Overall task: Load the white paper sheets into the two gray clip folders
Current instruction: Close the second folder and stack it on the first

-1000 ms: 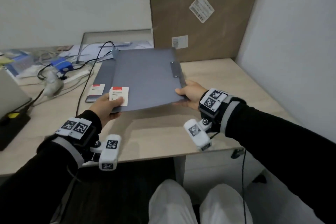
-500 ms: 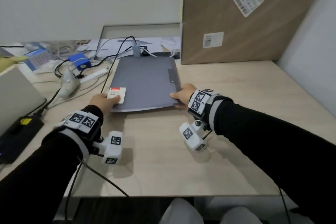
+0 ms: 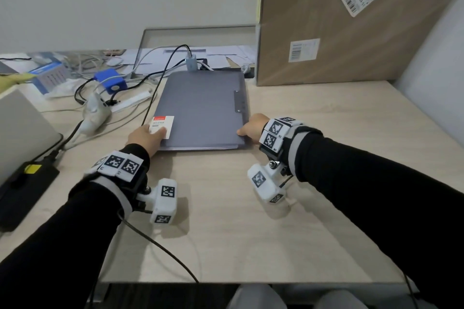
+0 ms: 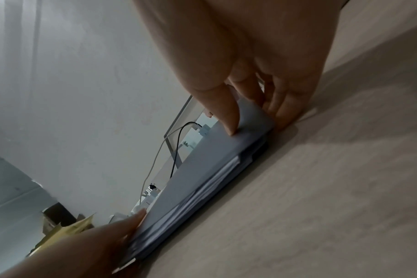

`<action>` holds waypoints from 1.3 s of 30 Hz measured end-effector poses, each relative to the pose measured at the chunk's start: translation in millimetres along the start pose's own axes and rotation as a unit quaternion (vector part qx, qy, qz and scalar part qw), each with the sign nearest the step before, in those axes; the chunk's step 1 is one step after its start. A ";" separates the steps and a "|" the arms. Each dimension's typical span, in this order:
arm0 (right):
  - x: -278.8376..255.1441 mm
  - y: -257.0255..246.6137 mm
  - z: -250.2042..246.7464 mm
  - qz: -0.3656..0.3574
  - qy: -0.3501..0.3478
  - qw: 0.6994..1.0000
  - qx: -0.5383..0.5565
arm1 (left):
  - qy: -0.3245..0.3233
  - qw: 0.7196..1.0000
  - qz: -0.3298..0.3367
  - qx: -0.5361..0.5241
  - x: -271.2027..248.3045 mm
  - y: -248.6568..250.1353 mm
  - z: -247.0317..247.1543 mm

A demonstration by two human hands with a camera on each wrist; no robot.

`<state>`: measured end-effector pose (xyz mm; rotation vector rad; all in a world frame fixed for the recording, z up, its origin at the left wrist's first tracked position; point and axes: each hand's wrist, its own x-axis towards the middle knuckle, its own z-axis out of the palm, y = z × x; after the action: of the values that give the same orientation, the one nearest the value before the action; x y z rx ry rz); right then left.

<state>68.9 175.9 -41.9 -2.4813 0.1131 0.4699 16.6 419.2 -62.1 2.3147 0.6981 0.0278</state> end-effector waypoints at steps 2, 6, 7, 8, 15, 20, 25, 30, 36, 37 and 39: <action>0.5 -0.3 -0.7 -0.002 -0.008 1.000 -0.009 | 0.011 1.000 0.003 -0.015 2.9 -3.4 0.8; -2.3 1.2 -0.8 -0.008 -0.007 1.000 -0.009 | 0.007 1.000 0.005 -0.024 2.6 -7.2 -1.6; -2.5 2.0 -0.8 -0.007 -0.004 1.000 -0.002 | 0.005 1.000 0.001 -0.027 2.2 -8.2 -1.9; -2.5 3.2 -0.7 -0.002 -0.003 1.000 0.007 | 0.006 1.000 -0.002 -0.028 1.4 -9.7 -2.0; -2.6 13.4 -0.5 -0.002 0.003 1.000 0.027 | 0.013 0.999 -0.011 -0.034 -5.5 -13.3 2.0; -0.8 7.3 0.1 0.004 0.006 0.999 -0.035 | 0.013 1.000 0.002 -0.006 -5.4 -7.6 0.3; 0.1 5.3 -0.3 -0.003 0.005 0.998 -0.063 | 0.011 0.999 -0.001 0.032 -7.9 -3.5 -2.4; 0.1 10.6 -0.8 -0.012 -0.018 1.000 -0.008 | -0.003 1.000 -0.004 0.027 -8.9 -4.5 -2.7; -3.8 5.4 -2.0 -0.022 -0.003 0.997 -0.071 | -0.016 1.000 -0.010 0.018 -17.0 -0.5 -2.6; -2.7 5.6 -1.9 -0.024 -0.006 0.997 -0.075 | -0.015 1.000 -0.014 0.020 -17.6 -0.4 -2.2; -0.2 6.3 -2.8 -0.027 -0.003 0.998 -0.063 | -0.016 0.999 -0.019 0.022 -22.1 1.7 -2.0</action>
<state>68.4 169.1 -43.1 -2.5995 0.0146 0.4751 -1.9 408.5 -55.8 2.3380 0.7332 -0.0413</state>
